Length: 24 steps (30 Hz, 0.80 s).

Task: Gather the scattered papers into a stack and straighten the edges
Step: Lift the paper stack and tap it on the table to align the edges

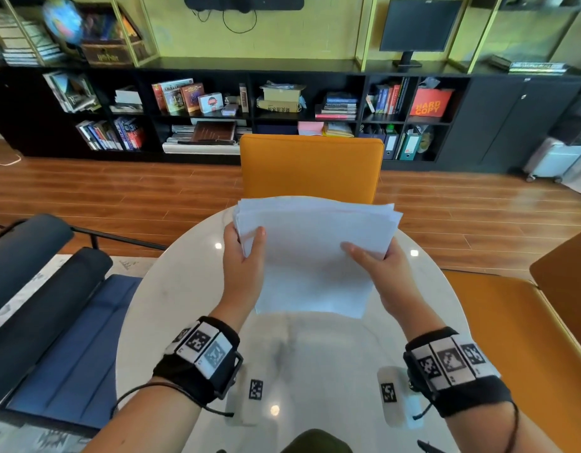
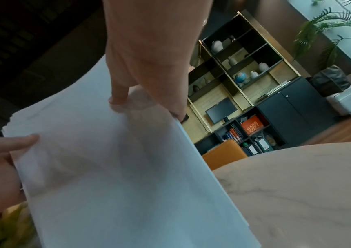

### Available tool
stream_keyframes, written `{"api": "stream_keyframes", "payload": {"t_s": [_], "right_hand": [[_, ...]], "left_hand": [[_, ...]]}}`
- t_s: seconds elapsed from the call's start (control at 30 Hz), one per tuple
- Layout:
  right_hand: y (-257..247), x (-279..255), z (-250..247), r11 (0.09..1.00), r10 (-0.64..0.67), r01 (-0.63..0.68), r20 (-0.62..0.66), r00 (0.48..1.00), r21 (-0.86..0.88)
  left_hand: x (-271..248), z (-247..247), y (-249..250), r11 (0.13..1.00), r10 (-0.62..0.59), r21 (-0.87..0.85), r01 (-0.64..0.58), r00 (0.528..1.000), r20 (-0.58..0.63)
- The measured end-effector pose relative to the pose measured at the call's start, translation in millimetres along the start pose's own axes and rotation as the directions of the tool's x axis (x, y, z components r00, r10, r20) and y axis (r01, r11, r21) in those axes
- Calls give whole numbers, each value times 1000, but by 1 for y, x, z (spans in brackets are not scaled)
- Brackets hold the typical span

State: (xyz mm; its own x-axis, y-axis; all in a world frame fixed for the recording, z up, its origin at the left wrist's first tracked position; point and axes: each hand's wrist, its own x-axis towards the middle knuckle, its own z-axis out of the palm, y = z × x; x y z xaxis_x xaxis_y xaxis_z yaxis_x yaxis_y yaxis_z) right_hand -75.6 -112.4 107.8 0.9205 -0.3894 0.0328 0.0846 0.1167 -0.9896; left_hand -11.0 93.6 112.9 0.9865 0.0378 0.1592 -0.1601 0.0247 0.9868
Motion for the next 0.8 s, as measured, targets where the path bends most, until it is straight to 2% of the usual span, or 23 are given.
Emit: {"api": "stream_keyframes", "payload": {"t_s": [0.13,0.23,0.37,0.47,0.53,0.6,0.7,0.8], "right_hand": [[28,-6,1,987,136,-140,-53,989,-74],[35,-5,3,974,175,-191,-129,976,-121],[28,-3,-5,989,133,-137,-70,989,-48],[45,-6,-8,973,213,-215,-29,977,-86],[54,-9,-6,960,252,-258,-63,966,-113],[51,-9,-4,957,255,-267,-103,961,-114],[45,-8,-5,962,258,-265,-95,961,-70],[57,-18,-4,938,322,-328,-68,944,-110]], "left_hand": [[-10,0,-26,991,-126,58,121,989,79],[-11,3,-24,990,-116,86,108,988,105],[-9,-3,-19,997,-71,-3,72,992,101],[-13,-6,-32,985,-171,16,172,967,187],[-17,-6,-40,976,-218,67,208,948,231],[-18,-7,-42,978,-207,60,199,954,216],[-16,-8,-42,981,-194,19,194,968,161],[-21,-10,-55,965,-263,57,257,943,205]]}}
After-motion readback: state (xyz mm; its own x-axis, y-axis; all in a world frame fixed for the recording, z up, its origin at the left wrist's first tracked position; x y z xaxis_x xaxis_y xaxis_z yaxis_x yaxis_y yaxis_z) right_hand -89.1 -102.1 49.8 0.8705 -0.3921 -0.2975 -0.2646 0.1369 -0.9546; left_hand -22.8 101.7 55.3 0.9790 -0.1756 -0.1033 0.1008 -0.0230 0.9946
